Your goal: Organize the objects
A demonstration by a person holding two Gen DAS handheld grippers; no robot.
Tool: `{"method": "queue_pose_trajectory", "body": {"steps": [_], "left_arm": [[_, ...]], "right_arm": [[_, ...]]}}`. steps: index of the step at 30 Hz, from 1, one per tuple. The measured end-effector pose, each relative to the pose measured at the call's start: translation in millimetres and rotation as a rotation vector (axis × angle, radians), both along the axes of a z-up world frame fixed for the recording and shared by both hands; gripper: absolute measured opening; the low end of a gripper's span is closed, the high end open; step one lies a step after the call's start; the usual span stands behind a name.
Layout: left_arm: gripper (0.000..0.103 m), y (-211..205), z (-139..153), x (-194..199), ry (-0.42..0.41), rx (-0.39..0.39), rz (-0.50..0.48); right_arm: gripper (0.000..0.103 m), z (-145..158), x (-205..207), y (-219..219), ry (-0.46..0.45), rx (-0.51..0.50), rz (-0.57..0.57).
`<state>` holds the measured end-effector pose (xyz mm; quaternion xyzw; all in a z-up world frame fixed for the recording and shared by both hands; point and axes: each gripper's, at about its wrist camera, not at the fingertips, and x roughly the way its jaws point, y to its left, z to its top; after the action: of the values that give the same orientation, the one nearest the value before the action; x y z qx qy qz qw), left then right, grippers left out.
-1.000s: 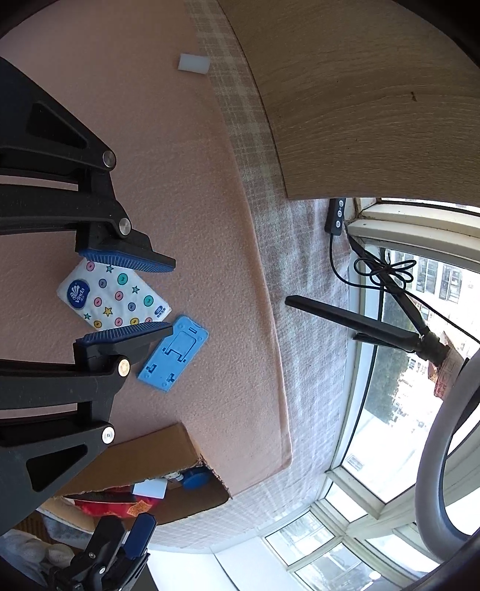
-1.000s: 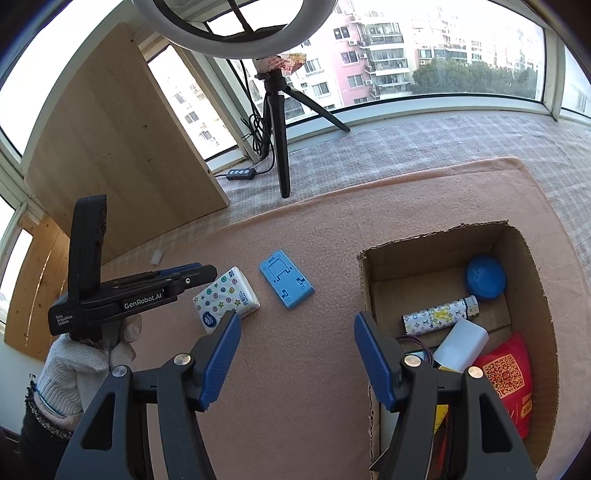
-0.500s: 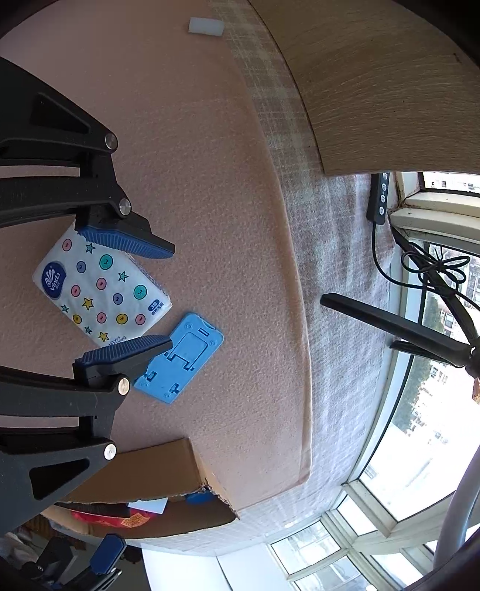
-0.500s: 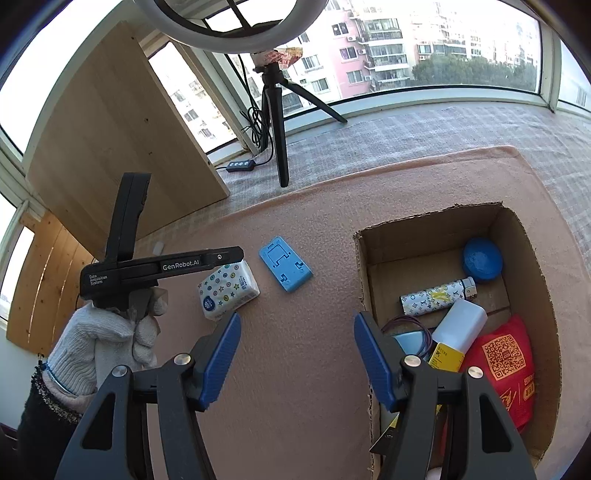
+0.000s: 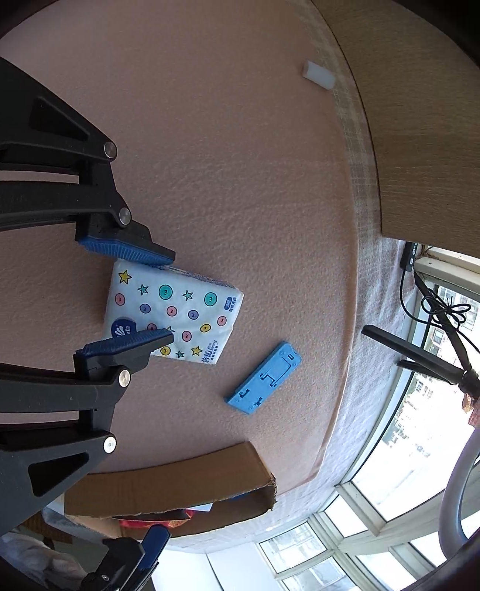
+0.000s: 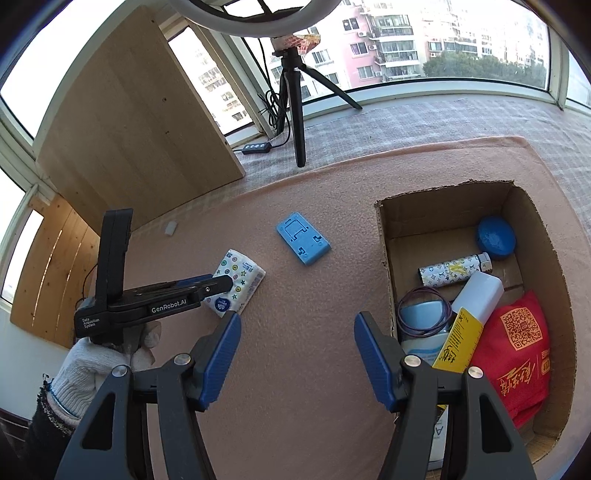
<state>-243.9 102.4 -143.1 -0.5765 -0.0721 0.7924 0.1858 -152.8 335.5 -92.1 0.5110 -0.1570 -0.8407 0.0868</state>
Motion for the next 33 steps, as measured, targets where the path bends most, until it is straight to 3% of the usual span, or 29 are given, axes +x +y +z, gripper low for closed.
{"method": "queue_pose_trajectory", "body": {"steps": [4, 9, 14, 17, 24, 33], "left_arm": [[0.037, -0.7, 22.3, 14.0, 0.060, -0.039, -0.018], [0.037, 2.4, 37.7, -23.3, 0.111, -0.052, 0.006], [0.037, 13.5, 13.2, -52.2, 0.033, -0.019, 0.007], [0.035, 19.1, -2.6, -53.6, -0.007, -0.040, -0.013], [0.032, 10.3, -10.7, -15.7, 0.003, -0.085, -0.009], [0.029, -35.0, -17.9, 60.1, 0.019, -0.030, 0.133]], "right_arm": [[0.060, -8.4, 5.6, -9.0, -0.022, -0.013, 0.020], [0.060, -11.2, 11.8, -12.8, -0.031, -0.023, 0.019], [0.060, -6.6, 22.3, -13.0, -0.028, -0.028, 0.011], [0.060, -3.1, 28.3, -10.3, -0.022, -0.023, 0.004], [0.060, -8.1, 34.1, -3.3, -0.038, -0.025, -0.009], [0.060, -22.4, 38.2, -30.1, -0.069, -0.045, 0.056]]}}
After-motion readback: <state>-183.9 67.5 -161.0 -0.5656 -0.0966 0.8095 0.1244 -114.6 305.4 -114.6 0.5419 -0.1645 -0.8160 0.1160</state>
